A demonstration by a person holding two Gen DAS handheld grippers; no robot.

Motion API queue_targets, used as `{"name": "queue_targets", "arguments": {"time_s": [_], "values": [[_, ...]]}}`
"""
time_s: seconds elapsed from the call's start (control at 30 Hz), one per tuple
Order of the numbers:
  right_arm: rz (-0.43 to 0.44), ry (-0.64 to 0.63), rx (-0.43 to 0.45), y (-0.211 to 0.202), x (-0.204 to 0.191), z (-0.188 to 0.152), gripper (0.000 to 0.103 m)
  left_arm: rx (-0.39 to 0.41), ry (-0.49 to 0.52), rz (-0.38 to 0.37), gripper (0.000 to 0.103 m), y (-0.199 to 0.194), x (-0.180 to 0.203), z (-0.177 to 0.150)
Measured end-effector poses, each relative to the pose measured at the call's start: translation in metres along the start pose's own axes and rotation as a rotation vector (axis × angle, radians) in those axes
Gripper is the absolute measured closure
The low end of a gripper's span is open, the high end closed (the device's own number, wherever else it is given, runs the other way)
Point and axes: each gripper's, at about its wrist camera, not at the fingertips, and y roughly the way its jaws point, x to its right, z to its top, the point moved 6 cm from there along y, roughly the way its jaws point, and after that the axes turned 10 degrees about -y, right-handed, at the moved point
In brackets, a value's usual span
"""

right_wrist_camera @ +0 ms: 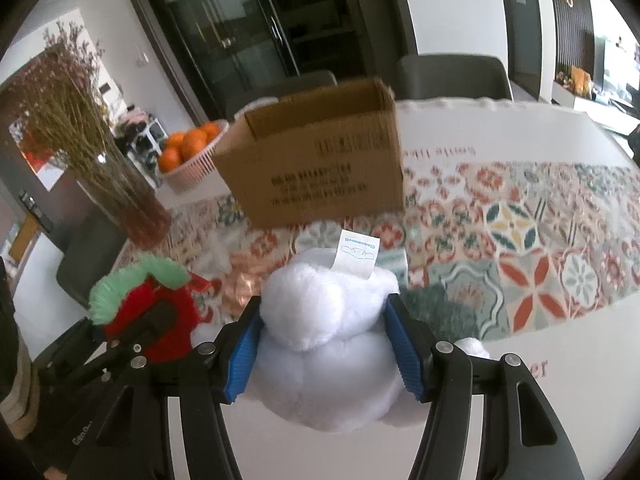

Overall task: Organize soft objects
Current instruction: 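Lift both plushes and carry them over the cardboard box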

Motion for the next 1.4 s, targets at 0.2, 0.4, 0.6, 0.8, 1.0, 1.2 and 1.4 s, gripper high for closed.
{"name": "queue_targets", "arguments": {"time_s": [0.2,0.4,0.6,0.8,1.0,1.2,1.4], "values": [[0.003,-0.005,0.068,-0.009,0.004,0.03,0.042,0.059,0.017,-0.018,0.064,-0.003,0.011,0.032],[-0.003,-0.021,0.127,-0.013,0.008,0.061,0.042,0.086,0.023,-0.031,0.064,0.003,0.017,0.057],[-0.003,-0.041,0.172,-0.012,0.009,0.091,0.042,0.126,0.039,-0.037,0.064,0.011,0.021,0.088],[0.001,-0.043,0.202,-0.011,0.011,0.121,0.042,0.159,0.069,-0.024,0.064,0.019,0.023,0.115],[-0.001,-0.062,0.226,-0.008,0.011,0.152,0.042,0.177,0.096,-0.018,0.064,0.028,0.022,0.142],[-0.014,-0.089,0.229,0.001,0.014,0.183,0.042,0.205,0.144,0.011,0.064,0.037,0.023,0.166],[-0.005,-0.106,0.205,0.02,0.017,0.211,0.042,0.161,0.118,-0.007,0.064,0.062,0.018,0.191]]}}
